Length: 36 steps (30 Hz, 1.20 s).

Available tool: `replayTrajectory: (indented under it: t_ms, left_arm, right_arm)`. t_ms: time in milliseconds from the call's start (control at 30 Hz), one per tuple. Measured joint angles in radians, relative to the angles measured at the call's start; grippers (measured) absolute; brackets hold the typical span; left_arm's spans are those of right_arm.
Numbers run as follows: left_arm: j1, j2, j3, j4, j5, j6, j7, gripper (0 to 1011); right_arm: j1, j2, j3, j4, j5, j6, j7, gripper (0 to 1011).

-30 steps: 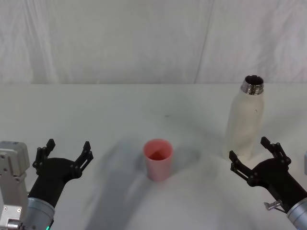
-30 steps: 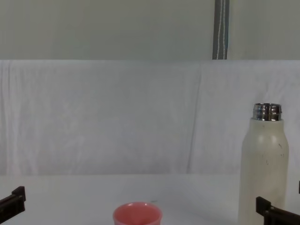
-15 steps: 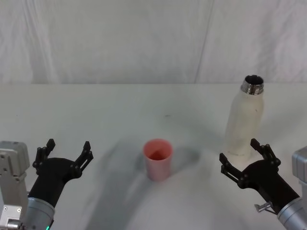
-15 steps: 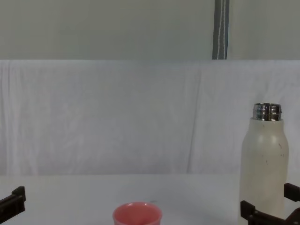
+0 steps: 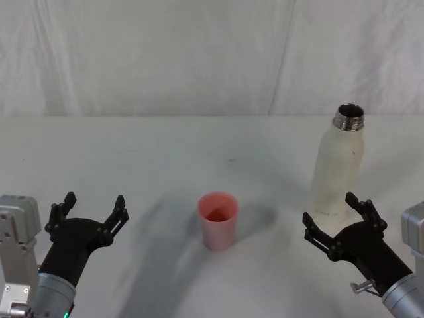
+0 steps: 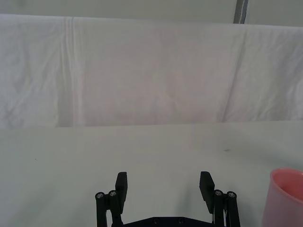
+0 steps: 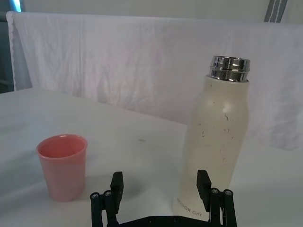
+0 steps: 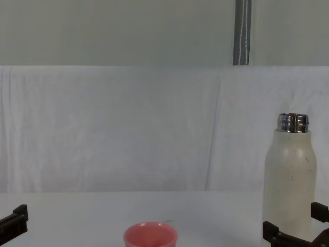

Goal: Grasp the thermos with one hand and pour water into the cup lid.

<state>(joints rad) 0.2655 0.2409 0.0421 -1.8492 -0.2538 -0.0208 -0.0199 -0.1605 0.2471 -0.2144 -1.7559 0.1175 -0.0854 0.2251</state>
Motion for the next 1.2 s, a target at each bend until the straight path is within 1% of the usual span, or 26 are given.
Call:
replayTrajectory:
  t_ms: [1200]
  left_arm:
    - [0.000, 0.000, 0.000, 0.000, 0.000, 0.000, 0.000, 1001]
  right_arm:
    - [0.000, 0.002, 0.002, 0.001, 0.004, -0.002, 0.002, 1001]
